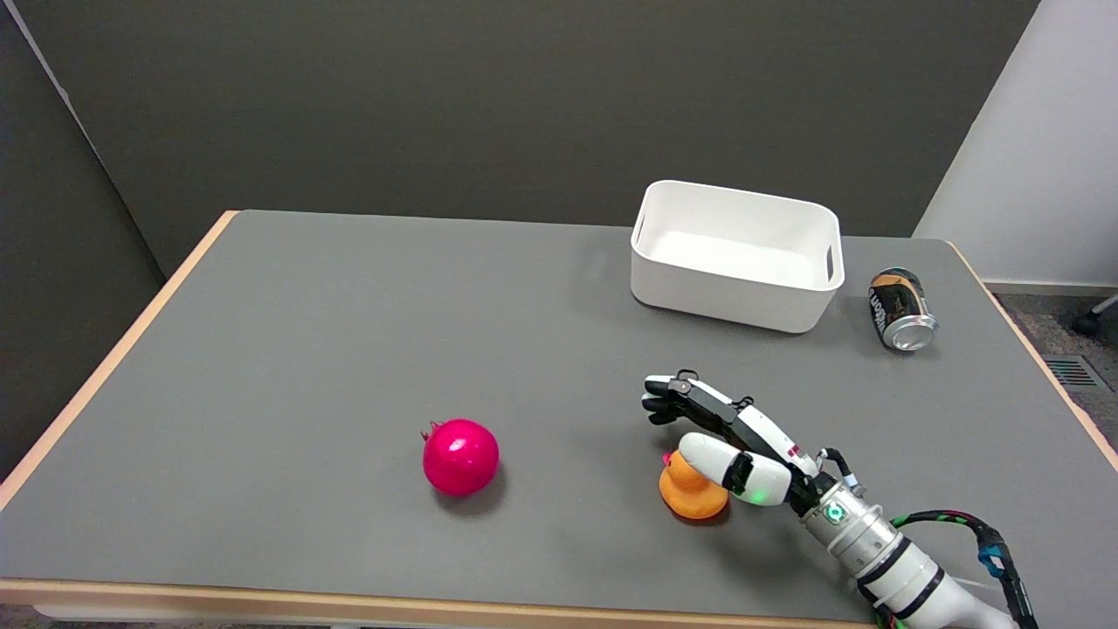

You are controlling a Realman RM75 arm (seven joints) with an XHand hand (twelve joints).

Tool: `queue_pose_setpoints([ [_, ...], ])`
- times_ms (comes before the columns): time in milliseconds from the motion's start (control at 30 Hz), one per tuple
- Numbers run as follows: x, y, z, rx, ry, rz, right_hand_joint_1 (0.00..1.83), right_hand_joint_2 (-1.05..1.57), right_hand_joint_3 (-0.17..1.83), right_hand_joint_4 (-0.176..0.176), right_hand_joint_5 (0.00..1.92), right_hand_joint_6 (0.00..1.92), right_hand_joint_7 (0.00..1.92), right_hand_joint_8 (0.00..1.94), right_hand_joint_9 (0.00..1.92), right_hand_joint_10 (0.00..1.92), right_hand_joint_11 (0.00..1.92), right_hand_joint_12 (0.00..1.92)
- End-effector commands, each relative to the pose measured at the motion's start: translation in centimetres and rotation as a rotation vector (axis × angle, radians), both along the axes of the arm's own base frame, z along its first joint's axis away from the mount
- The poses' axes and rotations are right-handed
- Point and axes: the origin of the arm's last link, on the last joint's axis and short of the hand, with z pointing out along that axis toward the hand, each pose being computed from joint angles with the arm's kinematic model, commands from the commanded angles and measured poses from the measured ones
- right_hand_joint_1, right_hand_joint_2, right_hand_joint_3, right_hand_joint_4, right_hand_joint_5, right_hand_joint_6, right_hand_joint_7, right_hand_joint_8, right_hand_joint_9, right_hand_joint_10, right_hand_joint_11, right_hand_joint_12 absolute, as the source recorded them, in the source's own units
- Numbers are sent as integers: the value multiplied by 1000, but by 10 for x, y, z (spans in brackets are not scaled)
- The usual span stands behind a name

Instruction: Pick up the yellow duck.

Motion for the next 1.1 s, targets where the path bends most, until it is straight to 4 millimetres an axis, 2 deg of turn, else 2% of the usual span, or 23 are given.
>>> queue_pose_setpoints([
  [33, -6, -4, 2, 7, -6, -7, 350, 739, 794, -68, 204, 398, 359, 472, 265, 933, -1, 1067],
  [67, -6, -4, 3, 7, -5, -6, 352, 739, 795, -69, 204, 399, 360, 473, 265, 934, -1, 1067],
  [133, -6, -3, 4, 5, -3, -4, 327, 671, 948, -74, 186, 443, 339, 535, 284, 879, -1, 1074],
  [333, -7, -4, 9, -5, 1, -5, 336, 665, 948, -74, 188, 446, 344, 537, 292, 886, -1, 1072],
  [567, -5, -7, 13, -4, -16, -4, 652, 696, 973, -70, 207, 467, 357, 538, 311, 896, -1, 1083],
  [833, -6, -6, 17, 1, -32, -14, 794, 712, 1007, -68, 210, 460, 330, 506, 285, 868, -1, 1086],
  [933, -6, -6, 17, 14, -40, -20, 855, 737, 935, -66, 226, 417, 333, 440, 250, 885, -1, 1082],
  [1033, -6, -6, 18, 21, -44, -21, 844, 710, 998, -65, 200, 442, 279, 459, 229, 825, -1, 1067],
  [1100, -7, -5, 17, 26, -39, -22, 853, 721, 970, -66, 205, 421, 277, 428, 213, 824, -1, 1059],
])
